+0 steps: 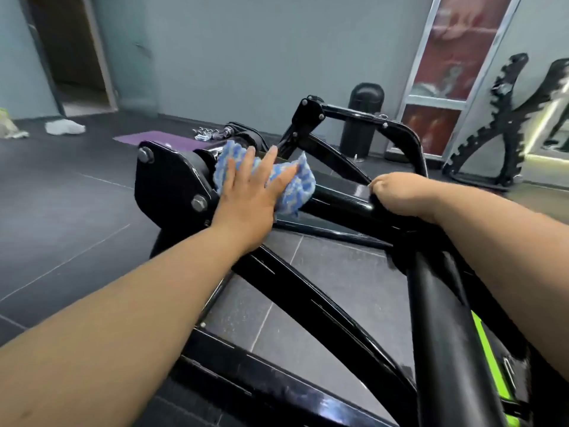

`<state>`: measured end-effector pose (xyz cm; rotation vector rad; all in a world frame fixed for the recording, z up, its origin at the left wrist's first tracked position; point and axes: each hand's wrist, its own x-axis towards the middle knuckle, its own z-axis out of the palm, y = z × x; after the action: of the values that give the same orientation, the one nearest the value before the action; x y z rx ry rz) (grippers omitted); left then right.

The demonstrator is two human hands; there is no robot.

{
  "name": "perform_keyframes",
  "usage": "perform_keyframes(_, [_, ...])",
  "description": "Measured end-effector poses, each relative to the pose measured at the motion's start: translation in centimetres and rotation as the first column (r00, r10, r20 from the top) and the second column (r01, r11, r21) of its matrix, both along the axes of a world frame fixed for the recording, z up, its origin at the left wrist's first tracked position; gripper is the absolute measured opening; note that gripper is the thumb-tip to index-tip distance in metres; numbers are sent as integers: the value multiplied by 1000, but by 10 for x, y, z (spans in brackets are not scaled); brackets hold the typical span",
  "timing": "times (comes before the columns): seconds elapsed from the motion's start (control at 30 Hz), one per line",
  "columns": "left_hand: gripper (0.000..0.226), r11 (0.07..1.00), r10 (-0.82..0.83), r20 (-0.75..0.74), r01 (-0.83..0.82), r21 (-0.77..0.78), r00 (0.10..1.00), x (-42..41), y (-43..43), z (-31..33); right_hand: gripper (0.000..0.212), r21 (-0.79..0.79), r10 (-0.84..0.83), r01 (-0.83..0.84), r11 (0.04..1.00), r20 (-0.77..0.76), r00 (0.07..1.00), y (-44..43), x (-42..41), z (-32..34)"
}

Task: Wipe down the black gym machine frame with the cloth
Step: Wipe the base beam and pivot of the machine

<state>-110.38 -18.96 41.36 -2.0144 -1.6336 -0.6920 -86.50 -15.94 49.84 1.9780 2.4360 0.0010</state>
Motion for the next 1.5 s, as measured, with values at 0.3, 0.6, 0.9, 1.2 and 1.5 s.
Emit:
perform_keyframes(0.3, [94,974,-182,-170,201,103,969,14,-5,-2,38,38,-16,17,999,-29,999,-3,-4,-2])
perform_keyframes(0.6, [66,989,-140,80,136,53,987,-4,-33,18,41,44,-19,18,999,10,1000,-11,-12,-1])
perform_keyframes(0.9, [65,971,-69,791,-142,193,608,-62,-59,-4,43,128,126,-151,980,185,975,-36,-110,36])
perform_keyframes(1.2, [63,982,-143,962,-89,167,233,-85,-22,1,45,160,330,-297,941,-251,910,-21,-201,2])
perform_keyframes(1.5, [42,896,-329,936,-272,350,121,-105,-23,-14,45,235,349,-308,922,-161,923,-12,-208,-9])
